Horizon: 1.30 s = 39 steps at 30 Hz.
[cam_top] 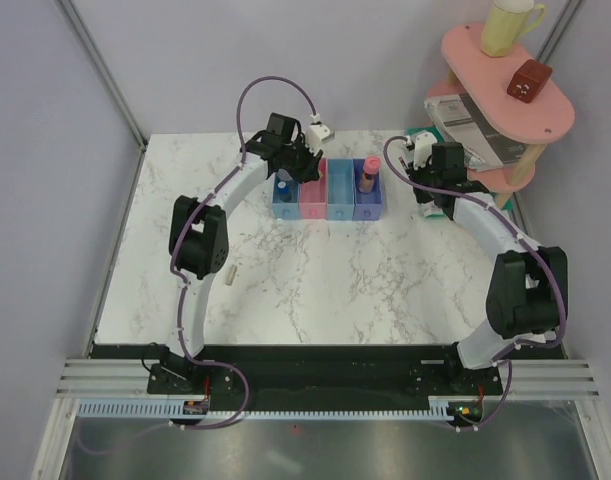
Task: Sort the stationery into containers
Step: Pick up the pen from the center of the board, then place the stationery in the storage box, then place the pen in the storage box.
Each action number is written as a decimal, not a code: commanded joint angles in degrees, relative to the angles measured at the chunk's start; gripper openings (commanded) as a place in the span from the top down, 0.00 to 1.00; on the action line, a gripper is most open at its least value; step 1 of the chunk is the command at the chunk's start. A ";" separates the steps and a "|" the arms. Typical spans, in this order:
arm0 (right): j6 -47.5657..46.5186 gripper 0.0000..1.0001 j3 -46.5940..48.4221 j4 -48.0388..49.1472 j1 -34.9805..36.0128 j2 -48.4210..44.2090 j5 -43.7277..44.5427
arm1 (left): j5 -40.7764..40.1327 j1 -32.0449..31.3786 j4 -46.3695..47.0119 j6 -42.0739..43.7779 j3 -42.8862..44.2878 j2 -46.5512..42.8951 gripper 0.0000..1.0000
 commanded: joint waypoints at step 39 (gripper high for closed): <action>7.05 0.98 13.38 -9.01 9.03 -4.19 -12.04 | -8.94 -0.58 6.95 2.72 -6.79 -11.73 0.34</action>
